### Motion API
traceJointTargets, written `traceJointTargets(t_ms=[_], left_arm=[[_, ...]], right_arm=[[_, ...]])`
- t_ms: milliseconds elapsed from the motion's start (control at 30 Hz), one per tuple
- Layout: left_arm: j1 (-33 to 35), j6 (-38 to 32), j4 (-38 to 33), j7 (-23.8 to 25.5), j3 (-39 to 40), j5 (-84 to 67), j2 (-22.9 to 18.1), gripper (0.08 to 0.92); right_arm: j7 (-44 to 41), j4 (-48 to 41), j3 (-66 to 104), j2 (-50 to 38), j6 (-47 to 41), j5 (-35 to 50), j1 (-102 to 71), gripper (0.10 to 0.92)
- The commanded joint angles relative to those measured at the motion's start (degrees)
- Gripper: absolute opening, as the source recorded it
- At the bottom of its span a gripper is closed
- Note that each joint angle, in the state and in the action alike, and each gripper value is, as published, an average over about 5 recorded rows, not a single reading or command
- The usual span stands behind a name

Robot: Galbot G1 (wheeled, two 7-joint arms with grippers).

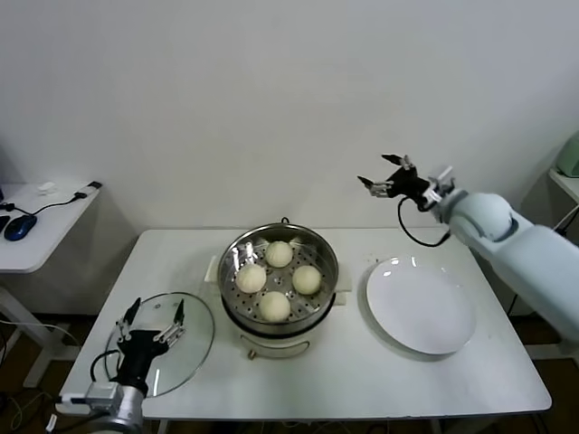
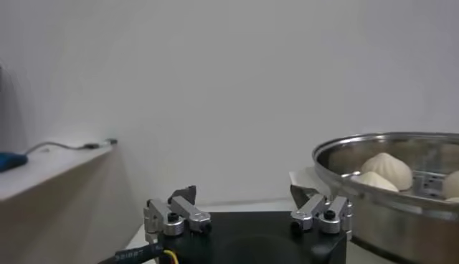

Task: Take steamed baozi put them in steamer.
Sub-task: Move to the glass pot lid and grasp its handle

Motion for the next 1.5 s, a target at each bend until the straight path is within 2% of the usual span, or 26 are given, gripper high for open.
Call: traceJointTargets(t_ms=[33, 233, 333, 533, 633, 733, 867, 1067, 1267, 1500], left_arm=[[-1.2, -4.0, 3.5, -1.2, -0.2, 10.1, 1.6, 0.823], [-1.6, -7.8, 6.5, -3.2, -0.6, 19.4, 2.0, 0.823], [-1.7, -11.6, 8.7, -6.1, -1.1, 26.0, 2.2, 0.823], [-1.5, -15.4, 15.0, -20.7, -2.3, 54.1, 5.7, 0.823], [-0.3, -13.7, 18.5, -25.4, -2.7, 68.8, 8.3, 0.823], [1.0, -11.2, 21.5, -28.1, -2.1, 77.2, 9.9, 0.823], [1.6, -8.4, 24.8, -29.6, -0.8, 81.4, 9.5, 0.823], [0.5, -8.2, 28.2, -30.4, 0.6, 84.5, 6.8, 0.823], [-2.5, -7.6, 30.0, -28.6, 1.4, 84.7, 4.5, 0.823], [-6.6, -6.2, 32.2, -26.5, 2.0, 83.3, 4.0, 0.823]], right_arm=[[9.2, 7.3, 51.7, 11.6, 13.1, -10.0, -55.8, 0.823], [8.2, 8.5, 52.7, 23.3, 18.2, -14.8, -62.6, 0.823], [7.7, 7.9, 52.3, 27.8, 19.4, -17.6, -65.2, 0.823], [9.5, 7.5, 50.1, 31.4, 18.8, -20.8, -68.8, 0.823], [12.1, 8.1, 48.1, 30.5, 17.7, -21.3, -69.9, 0.823], [14.3, 8.8, 46.0, 29.0, 17.2, -20.9, -70.3, 0.823], [15.6, 9.3, 45.0, 28.4, 16.4, -20.7, -70.1, 0.823], [16.5, 10.0, 45.0, 28.3, 15.4, -20.6, -69.5, 0.823], [17.3, 10.8, 45.1, 28.2, 14.6, -20.0, -69.2, 0.823], [17.5, 10.9, 45.1, 28.4, 14.7, -19.7, -69.4, 0.823]])
